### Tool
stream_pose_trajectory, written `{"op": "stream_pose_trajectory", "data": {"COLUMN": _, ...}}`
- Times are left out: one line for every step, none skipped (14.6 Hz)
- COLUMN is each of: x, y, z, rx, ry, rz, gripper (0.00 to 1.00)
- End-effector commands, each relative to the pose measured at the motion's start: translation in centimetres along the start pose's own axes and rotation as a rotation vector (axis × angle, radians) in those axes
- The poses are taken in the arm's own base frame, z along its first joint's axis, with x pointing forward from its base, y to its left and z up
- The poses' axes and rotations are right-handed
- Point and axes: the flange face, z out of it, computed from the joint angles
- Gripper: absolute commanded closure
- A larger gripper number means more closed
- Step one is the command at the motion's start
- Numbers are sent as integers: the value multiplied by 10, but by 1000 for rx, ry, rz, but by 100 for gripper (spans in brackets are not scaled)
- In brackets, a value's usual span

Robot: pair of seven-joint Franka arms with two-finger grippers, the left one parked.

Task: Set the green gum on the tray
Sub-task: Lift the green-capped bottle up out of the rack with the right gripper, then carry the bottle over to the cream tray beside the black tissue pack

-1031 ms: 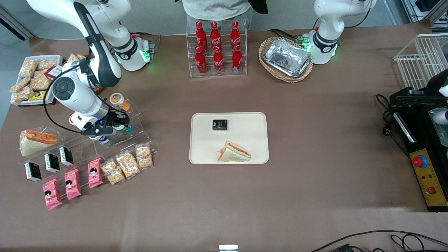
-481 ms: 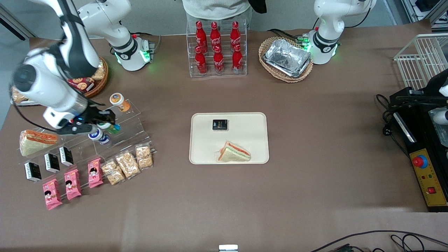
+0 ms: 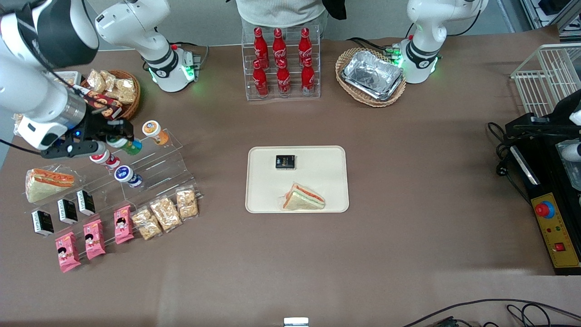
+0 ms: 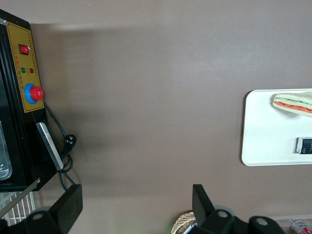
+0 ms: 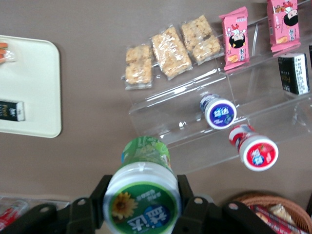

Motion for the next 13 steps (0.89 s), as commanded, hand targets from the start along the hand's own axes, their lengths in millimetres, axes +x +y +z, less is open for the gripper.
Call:
{"op": "stream_pose_trajectory", "data": {"x": -14, "y": -60, "z": -32, "rx": -11, "ry": -18, "rz": 41, "gripper": 100}}
{"op": "stream_pose_trajectory", "data": {"x": -19, "y": -78, "z": -35, "rx": -9, "ry": -13, "rz": 55, "gripper": 100}}
{"op": "stream_pose_trajectory", "data": {"x": -22, "y": -93, "z": -34, "rx": 17, "ry": -20, "rz": 79, "gripper": 100}}
{"op": "stream_pose_trajectory", "data": {"x": -24, "y": -108, "z": -34, "rx": 49, "ry": -22, "rz": 91, "gripper": 100}}
{"op": "stream_pose_trajectory", "data": {"x": -26, "y": -123, "z": -32, "rx": 57, "ry": -20, "rz": 103, "gripper": 100}}
{"op": "stream_pose_trajectory", "data": {"x": -26, "y": -136, "z": -30, "rx": 55, "ry": -11, "rz": 119, "gripper": 100}}
{"op": "stream_pose_trajectory", "data": {"x": -28, "y": -153, "z": -26, "rx": 48, "ry": -4, "rz": 129, "gripper": 100}}
{"op": "stream_pose_trajectory", "data": {"x": -26, "y": -168, "z": -18, "rx": 39, "ry": -2, "rz": 131, "gripper": 100}}
{"op": "stream_pose_trajectory", "data": {"x": -24, "y": -180, "z": -9, "rx": 35, "ry": 3, "rz": 131, "gripper": 100}}
{"op": "stream_pose_trajectory", "data": {"x": -21, "y": -195, "z": 2, "rx": 29, "ry": 9, "rz": 132, "gripper": 100}}
{"op": "stream_pose_trajectory", "data": {"x": -17, "y": -209, "z": 14, "rx": 25, "ry": 15, "rz": 137, "gripper": 100}}
{"op": "stream_pose_trajectory", "data": {"x": -13, "y": -222, "z": 28, "rx": 22, "ry": 22, "rz": 142, "gripper": 100}}
{"op": "stream_pose_trajectory", "data": {"x": -10, "y": -236, "z": 40, "rx": 21, "ry": 31, "rz": 140, "gripper": 100}}
